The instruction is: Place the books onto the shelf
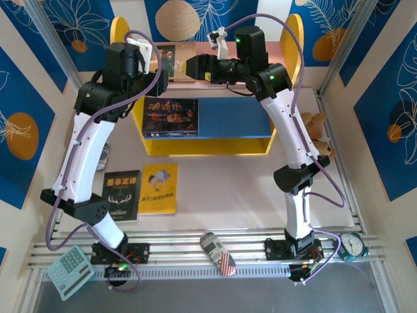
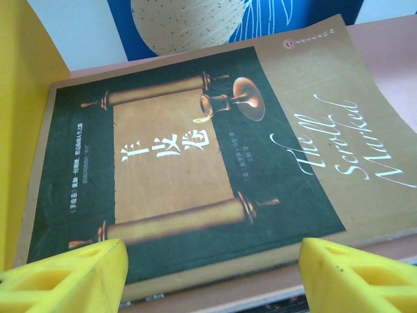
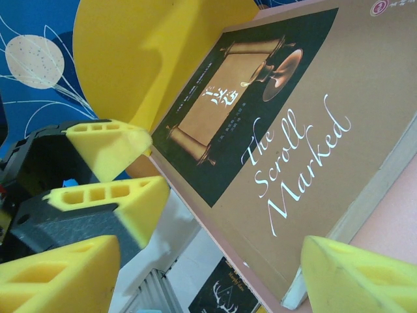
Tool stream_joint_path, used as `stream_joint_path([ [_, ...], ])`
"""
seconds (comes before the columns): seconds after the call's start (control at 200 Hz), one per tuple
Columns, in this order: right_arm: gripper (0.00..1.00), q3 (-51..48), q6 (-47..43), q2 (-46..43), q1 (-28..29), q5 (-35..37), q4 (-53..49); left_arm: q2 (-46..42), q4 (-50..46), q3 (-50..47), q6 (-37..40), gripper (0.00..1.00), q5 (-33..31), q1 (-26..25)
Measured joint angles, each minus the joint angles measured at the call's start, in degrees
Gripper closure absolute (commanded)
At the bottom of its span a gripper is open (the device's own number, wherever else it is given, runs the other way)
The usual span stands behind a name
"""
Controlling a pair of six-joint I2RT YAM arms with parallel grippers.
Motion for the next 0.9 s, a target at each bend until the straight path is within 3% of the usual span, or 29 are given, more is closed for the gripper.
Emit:
stream_joint_path([
  [0.315,0.26,0.00,-0.04,0.00,-0.09,-0.07,-0.17,4.98,0.24,3.85,1.07,0.24,-1.25,0.00],
  [0.9,0.26,-0.48,-1.75,-0.46,0.20,-0.63,-0.66,5.53,-5.66,7.37,-3.63,0.35,4.26,-1.57],
])
